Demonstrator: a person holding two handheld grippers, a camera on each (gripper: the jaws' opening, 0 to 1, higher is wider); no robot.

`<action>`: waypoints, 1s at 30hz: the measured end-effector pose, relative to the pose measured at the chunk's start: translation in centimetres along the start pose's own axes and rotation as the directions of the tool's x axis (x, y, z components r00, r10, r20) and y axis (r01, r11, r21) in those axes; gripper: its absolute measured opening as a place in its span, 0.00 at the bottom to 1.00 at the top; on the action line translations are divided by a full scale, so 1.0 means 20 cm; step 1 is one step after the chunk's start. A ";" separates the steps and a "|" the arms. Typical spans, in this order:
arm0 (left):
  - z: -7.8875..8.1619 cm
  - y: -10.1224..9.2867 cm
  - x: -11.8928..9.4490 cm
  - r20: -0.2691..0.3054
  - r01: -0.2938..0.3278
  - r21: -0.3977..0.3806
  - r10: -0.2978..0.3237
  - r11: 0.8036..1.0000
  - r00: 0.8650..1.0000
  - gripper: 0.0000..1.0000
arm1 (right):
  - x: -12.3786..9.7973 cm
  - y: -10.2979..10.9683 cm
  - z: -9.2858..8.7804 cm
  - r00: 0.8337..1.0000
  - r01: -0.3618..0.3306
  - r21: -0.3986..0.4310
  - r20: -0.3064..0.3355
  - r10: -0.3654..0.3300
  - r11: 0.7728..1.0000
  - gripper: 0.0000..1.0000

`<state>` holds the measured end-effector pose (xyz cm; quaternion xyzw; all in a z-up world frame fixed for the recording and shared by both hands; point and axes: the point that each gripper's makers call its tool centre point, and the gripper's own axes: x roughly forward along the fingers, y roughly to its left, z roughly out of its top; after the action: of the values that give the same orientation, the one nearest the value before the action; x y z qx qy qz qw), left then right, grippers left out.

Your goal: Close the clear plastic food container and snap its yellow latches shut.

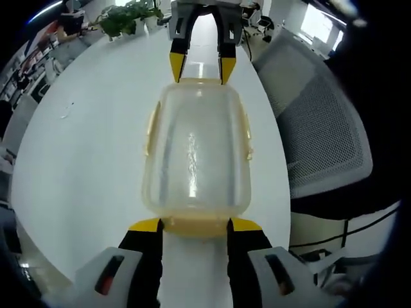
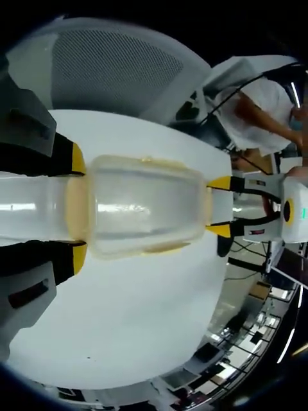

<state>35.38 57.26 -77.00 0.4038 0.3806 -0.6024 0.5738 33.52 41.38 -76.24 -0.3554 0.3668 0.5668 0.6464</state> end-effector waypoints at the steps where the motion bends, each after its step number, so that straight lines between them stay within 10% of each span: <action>1: 0.00 0.00 0.00 0.000 -0.002 -0.001 0.002 1.000 1.000 0.38 | 0.00 0.00 0.00 1.000 0.002 -0.002 -0.001 -0.002 1.000 0.37; 30: 0.05 0.03 0.00 0.017 0.003 0.001 -0.003 1.000 1.000 0.38 | -0.03 -0.03 -0.04 1.000 0.008 0.004 -0.019 -0.008 1.000 0.37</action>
<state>35.83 56.21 -76.65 0.3984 0.3758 -0.6069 0.5759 33.92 40.33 -75.99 -0.3608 0.3729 0.5600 0.6459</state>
